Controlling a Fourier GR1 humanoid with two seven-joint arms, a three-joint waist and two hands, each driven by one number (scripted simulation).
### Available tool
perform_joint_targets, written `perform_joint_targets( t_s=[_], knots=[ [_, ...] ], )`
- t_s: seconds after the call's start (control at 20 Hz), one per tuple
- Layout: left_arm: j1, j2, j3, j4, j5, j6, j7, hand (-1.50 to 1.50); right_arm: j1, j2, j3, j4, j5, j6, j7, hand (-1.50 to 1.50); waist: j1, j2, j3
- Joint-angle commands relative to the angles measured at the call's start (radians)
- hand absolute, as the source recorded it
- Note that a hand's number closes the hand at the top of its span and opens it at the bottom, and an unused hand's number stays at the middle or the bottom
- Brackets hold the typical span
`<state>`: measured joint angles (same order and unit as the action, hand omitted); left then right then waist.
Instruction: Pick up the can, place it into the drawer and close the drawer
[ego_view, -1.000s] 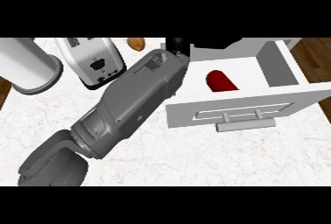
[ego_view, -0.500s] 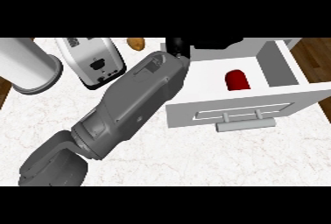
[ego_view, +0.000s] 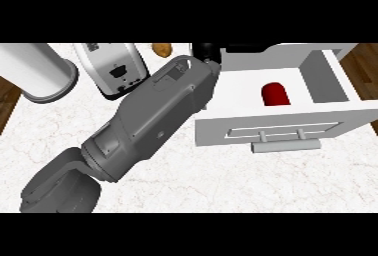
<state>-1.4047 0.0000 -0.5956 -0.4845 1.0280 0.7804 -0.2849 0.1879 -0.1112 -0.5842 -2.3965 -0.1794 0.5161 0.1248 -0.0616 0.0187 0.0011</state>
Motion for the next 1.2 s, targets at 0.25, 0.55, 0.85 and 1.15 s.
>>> perform_joint_targets(
  t_s=[0.25,0.55,0.85,1.15],
  knots=[
    [-0.001,0.000,0.002,-0.003,0.038,-0.009,-0.023,-1.50,-0.198,-0.014,0.242,0.027,0.440,-0.059,-0.003,-1.50,0.029,0.002,-0.001],
    [-0.002,0.000,0.011,-0.017,0.018,-0.018,0.012,-1.50,-0.324,0.002,0.422,0.231,0.787,-0.174,-0.092,-1.50,0.078,-0.004,-0.001],
    [-0.026,0.026,0.014,-0.051,-0.028,0.044,0.084,-1.50,-0.395,-0.014,0.543,0.403,0.987,-0.266,-0.144,-1.50,0.080,-0.016,-0.001],
    [0.021,0.103,0.014,-0.105,-0.050,0.017,0.143,-1.50,-0.566,-0.044,0.581,0.687,1.122,-0.353,-0.181,-1.50,0.098,-0.017,-0.001]
  ],
)
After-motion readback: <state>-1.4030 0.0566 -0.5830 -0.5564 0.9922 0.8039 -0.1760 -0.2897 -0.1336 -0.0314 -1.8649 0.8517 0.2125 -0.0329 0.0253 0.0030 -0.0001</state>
